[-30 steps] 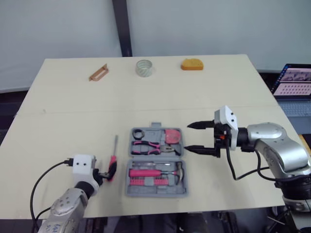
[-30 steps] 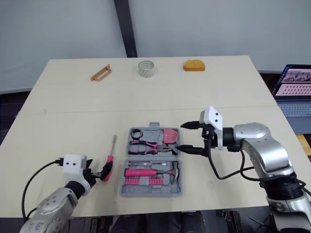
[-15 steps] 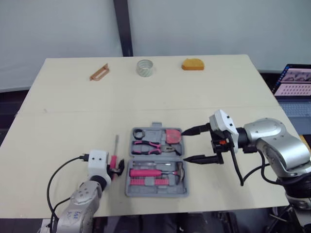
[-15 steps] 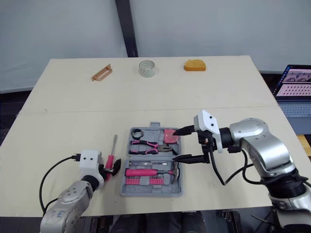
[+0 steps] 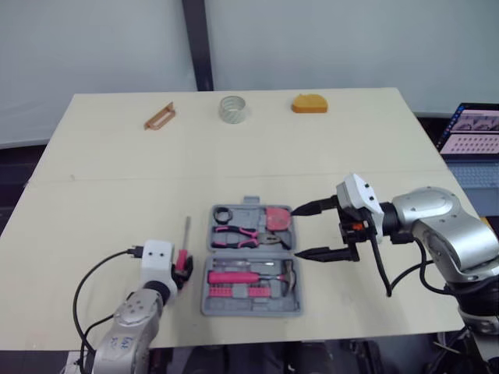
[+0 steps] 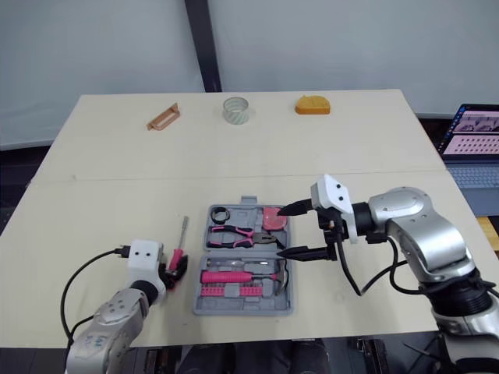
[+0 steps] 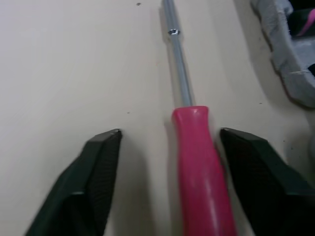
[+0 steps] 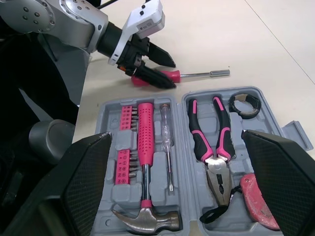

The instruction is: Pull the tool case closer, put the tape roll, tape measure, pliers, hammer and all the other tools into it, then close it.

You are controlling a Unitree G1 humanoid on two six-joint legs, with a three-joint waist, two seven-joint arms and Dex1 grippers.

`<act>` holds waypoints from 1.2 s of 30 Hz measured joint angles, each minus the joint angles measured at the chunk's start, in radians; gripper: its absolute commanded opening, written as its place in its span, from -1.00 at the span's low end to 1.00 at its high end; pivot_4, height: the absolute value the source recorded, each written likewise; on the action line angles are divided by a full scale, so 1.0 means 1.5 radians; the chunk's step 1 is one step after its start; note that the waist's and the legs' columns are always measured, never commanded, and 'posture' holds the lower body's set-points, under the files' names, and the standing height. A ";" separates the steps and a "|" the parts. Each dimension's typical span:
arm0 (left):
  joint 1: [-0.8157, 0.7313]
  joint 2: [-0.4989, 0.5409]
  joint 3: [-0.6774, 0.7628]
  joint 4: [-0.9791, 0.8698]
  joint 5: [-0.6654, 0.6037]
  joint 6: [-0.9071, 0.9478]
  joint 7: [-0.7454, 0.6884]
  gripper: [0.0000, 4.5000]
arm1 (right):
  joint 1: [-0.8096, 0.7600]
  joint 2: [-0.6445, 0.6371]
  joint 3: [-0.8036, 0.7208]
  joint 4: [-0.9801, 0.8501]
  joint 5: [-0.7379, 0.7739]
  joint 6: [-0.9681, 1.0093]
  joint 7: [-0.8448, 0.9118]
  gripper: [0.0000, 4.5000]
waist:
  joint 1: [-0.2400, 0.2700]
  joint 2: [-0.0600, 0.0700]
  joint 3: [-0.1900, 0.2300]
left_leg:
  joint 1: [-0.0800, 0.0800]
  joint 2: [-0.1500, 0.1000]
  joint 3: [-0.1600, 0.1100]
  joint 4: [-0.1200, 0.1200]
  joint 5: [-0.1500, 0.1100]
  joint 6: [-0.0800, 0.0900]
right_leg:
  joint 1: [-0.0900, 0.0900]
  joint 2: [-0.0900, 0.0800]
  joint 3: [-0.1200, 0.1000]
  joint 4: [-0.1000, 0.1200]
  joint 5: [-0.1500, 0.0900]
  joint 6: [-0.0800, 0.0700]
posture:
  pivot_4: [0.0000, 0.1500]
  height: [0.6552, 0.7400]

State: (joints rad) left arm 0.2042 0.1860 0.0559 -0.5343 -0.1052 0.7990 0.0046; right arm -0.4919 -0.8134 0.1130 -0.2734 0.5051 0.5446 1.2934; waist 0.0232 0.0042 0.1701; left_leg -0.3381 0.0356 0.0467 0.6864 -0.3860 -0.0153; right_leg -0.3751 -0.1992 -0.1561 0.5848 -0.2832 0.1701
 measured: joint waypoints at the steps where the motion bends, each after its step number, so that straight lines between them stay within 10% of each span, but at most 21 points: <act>1: 0.000 0.000 -0.001 0.000 0.002 0.000 0.000 -0.18 | 0.000 -0.001 0.000 0.000 0.000 0.000 0.000 1.00 | 0.000 0.000 0.000 | 0.000 0.000 0.000 0.000 0.000 0.000 | 0.000 0.000 0.000 0.000 0.000 0.000 | 1.00 1.00; 4: 0.000 0.002 -0.001 0.001 0.008 0.000 -0.002 -0.73 | 0.000 -0.001 0.000 0.000 0.000 0.000 0.000 1.00 | 0.000 0.000 0.000 | 0.000 0.000 0.000 0.000 0.000 0.000 | 0.000 0.000 0.000 0.000 0.000 0.000 | 1.00 1.00; 19: -0.002 0.036 0.009 0.019 0.010 -0.028 -0.045 -0.72 | -0.001 -0.001 0.000 0.000 0.001 0.000 0.000 1.00 | 0.001 0.000 0.000 | 0.000 0.000 0.000 0.000 0.000 0.000 | 0.000 0.000 0.000 0.000 0.000 0.000 | 1.00 1.00; 36: -0.135 0.457 0.077 0.127 -0.144 -0.236 -0.614 -0.72 | 0.057 -0.029 -0.006 0.025 -0.008 -0.057 0.012 1.00 | 0.000 0.000 0.002 | -0.004 0.000 0.000 -0.001 0.000 0.000 | -0.002 0.000 -0.002 -0.001 0.000 0.000 | 1.00 1.00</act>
State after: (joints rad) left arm 0.0019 0.8716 0.1711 -0.3442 -0.3207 0.4446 -0.9166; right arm -0.4058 -0.8572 0.1039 -0.2358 0.4935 0.4588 1.3118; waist 0.0227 0.0046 0.1736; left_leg -0.3434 0.0355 0.0464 0.6854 -0.3864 -0.0150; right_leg -0.3786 -0.1990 -0.1585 0.5828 -0.2829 0.1699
